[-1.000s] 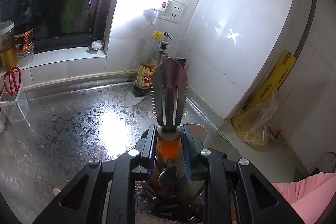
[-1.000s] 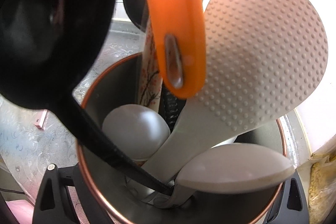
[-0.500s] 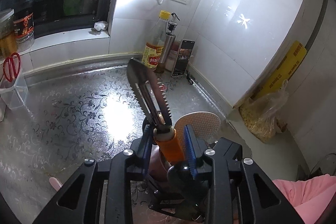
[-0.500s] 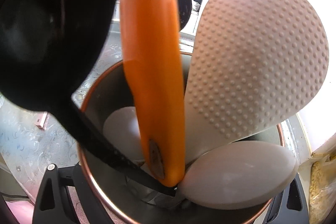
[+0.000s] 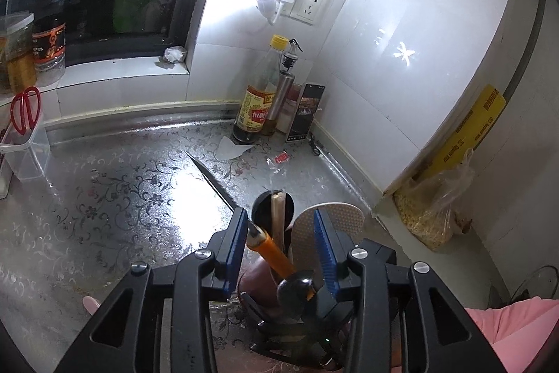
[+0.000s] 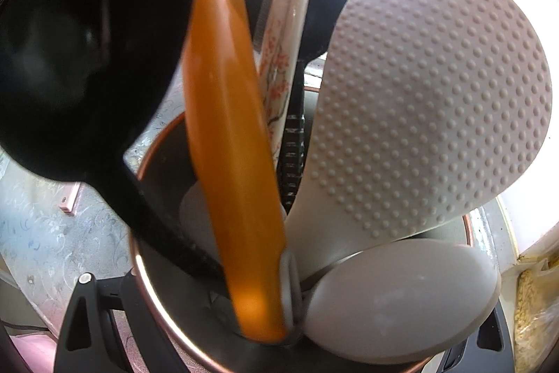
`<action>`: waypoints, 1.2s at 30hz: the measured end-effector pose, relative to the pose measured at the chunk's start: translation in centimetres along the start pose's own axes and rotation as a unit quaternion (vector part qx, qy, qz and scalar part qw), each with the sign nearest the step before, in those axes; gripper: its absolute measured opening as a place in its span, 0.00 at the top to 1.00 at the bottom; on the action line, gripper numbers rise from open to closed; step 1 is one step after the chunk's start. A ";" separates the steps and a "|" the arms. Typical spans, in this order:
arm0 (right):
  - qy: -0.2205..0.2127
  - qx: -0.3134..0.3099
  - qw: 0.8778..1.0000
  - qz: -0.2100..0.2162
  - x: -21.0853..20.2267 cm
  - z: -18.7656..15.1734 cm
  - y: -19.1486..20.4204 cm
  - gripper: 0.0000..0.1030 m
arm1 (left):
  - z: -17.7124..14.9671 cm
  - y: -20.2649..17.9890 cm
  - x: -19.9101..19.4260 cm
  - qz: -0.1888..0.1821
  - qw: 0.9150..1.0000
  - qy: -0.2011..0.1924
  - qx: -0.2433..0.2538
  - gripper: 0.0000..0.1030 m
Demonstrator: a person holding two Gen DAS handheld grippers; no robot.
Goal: Organize utensils
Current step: 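Lower the peeler into the red holder and open the left gripper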
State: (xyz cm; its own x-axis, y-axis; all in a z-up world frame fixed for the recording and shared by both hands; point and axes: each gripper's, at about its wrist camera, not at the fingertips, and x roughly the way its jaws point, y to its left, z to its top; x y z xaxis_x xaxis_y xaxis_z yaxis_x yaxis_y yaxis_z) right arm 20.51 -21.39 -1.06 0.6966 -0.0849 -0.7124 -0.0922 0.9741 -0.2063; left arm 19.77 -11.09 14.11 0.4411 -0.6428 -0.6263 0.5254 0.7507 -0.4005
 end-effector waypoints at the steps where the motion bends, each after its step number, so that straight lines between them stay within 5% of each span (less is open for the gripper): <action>1: 0.000 0.000 1.000 0.000 0.0 0.0 0.0 0.07 | 0.2 0.3 -0.4 0.004 1.000 -0.008 -0.006 0.62; 6: 0.000 0.000 1.000 0.000 -0.1 -0.1 -0.2 0.07 | 0.9 2.8 -0.5 0.025 0.998 -0.029 -0.053 0.62; 14: 0.000 0.000 1.000 0.000 -0.1 -0.1 -0.1 0.06 | 1.6 6.2 1.7 -0.028 0.988 -0.033 -0.148 0.62; 16: 0.000 0.001 1.000 0.000 -0.1 0.0 -0.1 0.07 | 1.7 6.3 2.0 -0.037 0.987 -0.032 -0.155 0.73; 19: 0.000 0.001 1.000 0.000 -0.1 0.0 -0.1 0.06 | 1.7 6.0 2.1 -0.045 0.987 -0.034 -0.149 0.90; 31: 0.000 0.001 1.000 -0.001 -0.1 0.0 -0.1 0.06 | 1.4 2.4 -0.3 -0.085 0.992 -0.047 -0.077 0.91; 36: 0.001 0.001 1.000 0.000 -0.2 0.0 -0.1 0.06 | 0.9 1.3 0.3 -0.075 0.996 -0.027 -0.051 0.90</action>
State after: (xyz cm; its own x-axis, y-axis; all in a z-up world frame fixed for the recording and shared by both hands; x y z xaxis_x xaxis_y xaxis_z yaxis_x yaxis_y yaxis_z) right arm 20.38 -21.47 -0.95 0.6957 -0.0860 -0.7131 -0.0900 0.9745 -0.2054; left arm 21.24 -10.42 14.04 0.4031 -0.7533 -0.5196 0.5118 0.6563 -0.5544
